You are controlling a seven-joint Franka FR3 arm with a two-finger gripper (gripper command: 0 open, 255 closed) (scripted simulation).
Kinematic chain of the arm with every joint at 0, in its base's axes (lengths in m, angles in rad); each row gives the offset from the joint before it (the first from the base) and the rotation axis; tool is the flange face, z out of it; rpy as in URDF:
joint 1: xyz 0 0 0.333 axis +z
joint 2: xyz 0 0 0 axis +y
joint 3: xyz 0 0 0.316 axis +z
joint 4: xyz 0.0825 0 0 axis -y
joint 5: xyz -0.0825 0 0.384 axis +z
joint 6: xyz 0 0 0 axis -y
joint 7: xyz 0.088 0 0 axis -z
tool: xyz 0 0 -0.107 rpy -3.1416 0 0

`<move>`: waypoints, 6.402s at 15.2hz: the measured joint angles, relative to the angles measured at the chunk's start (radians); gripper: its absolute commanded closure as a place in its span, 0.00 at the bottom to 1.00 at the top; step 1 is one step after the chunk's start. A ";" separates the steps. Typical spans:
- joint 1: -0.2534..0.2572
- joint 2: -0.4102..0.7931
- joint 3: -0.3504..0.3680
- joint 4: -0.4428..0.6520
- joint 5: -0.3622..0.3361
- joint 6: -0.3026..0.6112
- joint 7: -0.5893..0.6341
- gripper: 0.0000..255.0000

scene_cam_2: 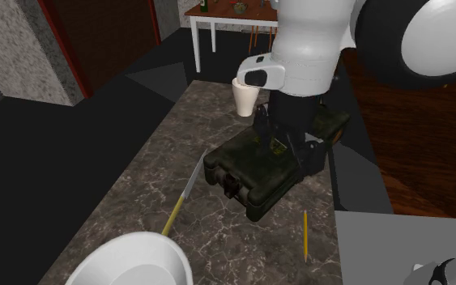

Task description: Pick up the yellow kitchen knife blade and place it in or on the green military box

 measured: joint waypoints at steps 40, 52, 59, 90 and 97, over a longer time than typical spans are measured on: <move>-0.034 0.874 -0.048 0.528 0.323 0.270 -1.010 1.00; -0.027 0.839 -0.058 0.560 0.302 0.206 -0.994 1.00; -0.024 0.801 -0.069 0.602 0.280 0.130 -0.981 1.00; -0.057 0.433 -0.163 0.398 0.108 0.003 -1.060 1.00; -0.119 0.272 -0.220 0.244 0.013 0.019 -1.144 1.00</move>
